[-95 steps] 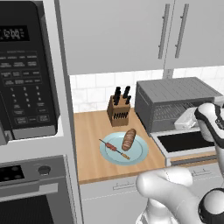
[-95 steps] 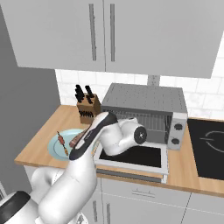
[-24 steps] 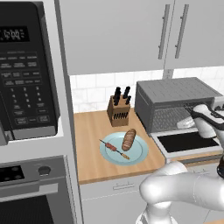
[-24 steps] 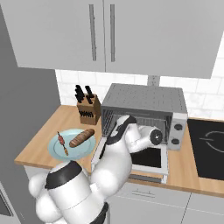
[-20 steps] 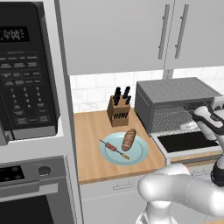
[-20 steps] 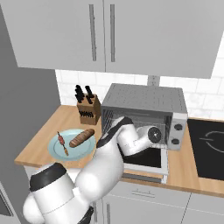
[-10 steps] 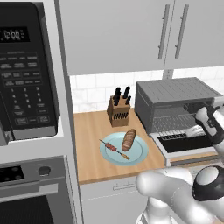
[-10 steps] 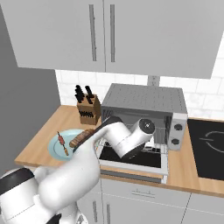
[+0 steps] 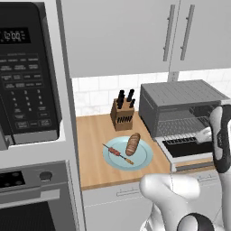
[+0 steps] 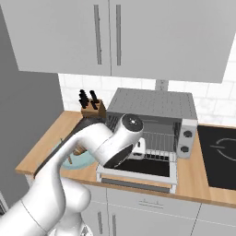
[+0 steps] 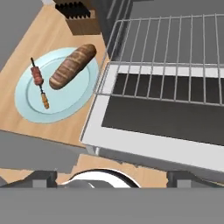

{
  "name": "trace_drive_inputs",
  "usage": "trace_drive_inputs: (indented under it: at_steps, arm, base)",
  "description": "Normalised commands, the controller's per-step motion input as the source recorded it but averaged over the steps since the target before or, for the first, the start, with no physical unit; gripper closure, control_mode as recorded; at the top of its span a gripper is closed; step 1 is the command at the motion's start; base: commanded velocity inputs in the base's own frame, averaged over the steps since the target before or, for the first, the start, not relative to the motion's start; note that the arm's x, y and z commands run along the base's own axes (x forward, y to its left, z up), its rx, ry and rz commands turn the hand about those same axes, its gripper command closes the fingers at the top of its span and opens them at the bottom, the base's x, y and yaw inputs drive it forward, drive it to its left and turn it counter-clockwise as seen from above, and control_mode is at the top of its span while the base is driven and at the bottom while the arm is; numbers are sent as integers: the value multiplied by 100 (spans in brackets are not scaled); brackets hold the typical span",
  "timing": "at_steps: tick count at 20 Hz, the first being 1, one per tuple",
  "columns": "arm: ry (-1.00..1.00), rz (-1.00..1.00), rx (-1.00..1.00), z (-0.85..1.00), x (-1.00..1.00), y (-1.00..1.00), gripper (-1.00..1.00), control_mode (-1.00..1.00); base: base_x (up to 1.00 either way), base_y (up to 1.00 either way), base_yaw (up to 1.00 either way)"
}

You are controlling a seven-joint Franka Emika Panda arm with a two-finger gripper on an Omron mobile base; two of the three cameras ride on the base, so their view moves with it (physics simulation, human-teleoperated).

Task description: Pick up the kebab skewer and baguette bread, and place them inside the toaster oven. Close the toaster oven door and start by setting the timer.

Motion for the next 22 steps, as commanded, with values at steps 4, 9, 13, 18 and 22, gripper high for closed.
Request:
trace_drive_inputs:
  at_steps: [4,9,13,18,22]
  arm:
    - [10,-15,-3,0,-1,100,-100,-100]
    - [10,-18,0,0,30,100,-100,-100]
    - [12,-21,0,-1,41,100,-100,-100]
    - [9,-24,0,0,68,100,-100,-100]
    - [13,-20,0,-5,71,76,-100,-100]
  base:
    - [0,0,0]
    - [0,0,0]
    - [0,0,0]
    - [0,0,0]
    - [0,0,0]
